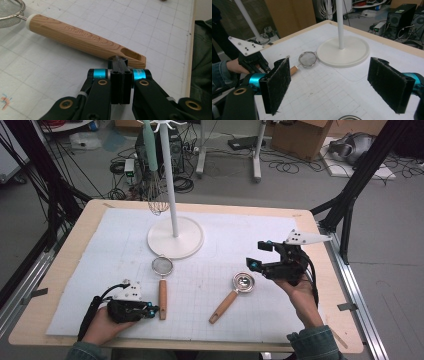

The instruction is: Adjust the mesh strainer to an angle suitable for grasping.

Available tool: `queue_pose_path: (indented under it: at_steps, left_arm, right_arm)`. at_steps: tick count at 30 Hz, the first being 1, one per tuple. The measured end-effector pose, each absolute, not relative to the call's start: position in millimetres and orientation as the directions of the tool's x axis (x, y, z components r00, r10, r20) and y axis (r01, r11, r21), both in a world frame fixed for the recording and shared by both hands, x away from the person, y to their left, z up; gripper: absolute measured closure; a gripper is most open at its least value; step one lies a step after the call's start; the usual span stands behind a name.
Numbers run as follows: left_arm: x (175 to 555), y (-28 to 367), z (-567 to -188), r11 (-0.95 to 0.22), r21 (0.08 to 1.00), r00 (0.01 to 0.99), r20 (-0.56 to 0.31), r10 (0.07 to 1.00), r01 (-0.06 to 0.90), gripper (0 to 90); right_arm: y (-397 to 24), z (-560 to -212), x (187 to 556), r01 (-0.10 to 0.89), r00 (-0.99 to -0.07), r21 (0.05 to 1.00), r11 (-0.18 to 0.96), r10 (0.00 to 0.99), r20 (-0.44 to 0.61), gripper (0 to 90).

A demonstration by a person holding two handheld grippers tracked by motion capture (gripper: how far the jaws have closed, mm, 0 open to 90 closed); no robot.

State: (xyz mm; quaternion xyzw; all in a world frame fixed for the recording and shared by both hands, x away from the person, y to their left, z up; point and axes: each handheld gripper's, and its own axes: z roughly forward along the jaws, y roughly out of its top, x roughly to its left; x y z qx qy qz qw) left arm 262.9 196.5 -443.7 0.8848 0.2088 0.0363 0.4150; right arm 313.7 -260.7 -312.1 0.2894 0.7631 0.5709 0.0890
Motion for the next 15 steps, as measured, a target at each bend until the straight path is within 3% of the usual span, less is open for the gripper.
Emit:
queue_pose_path:
  at_steps: [15]
  left_arm:
    - [267.8,188.9,-444.1,-0.572,0.750,0.915,-0.111,0.388,0.333,89.5]
  right_arm:
    - [-263.3,-319.7,311.0,0.352,-0.812,0.917,0.189,0.549,0.199,17.6]
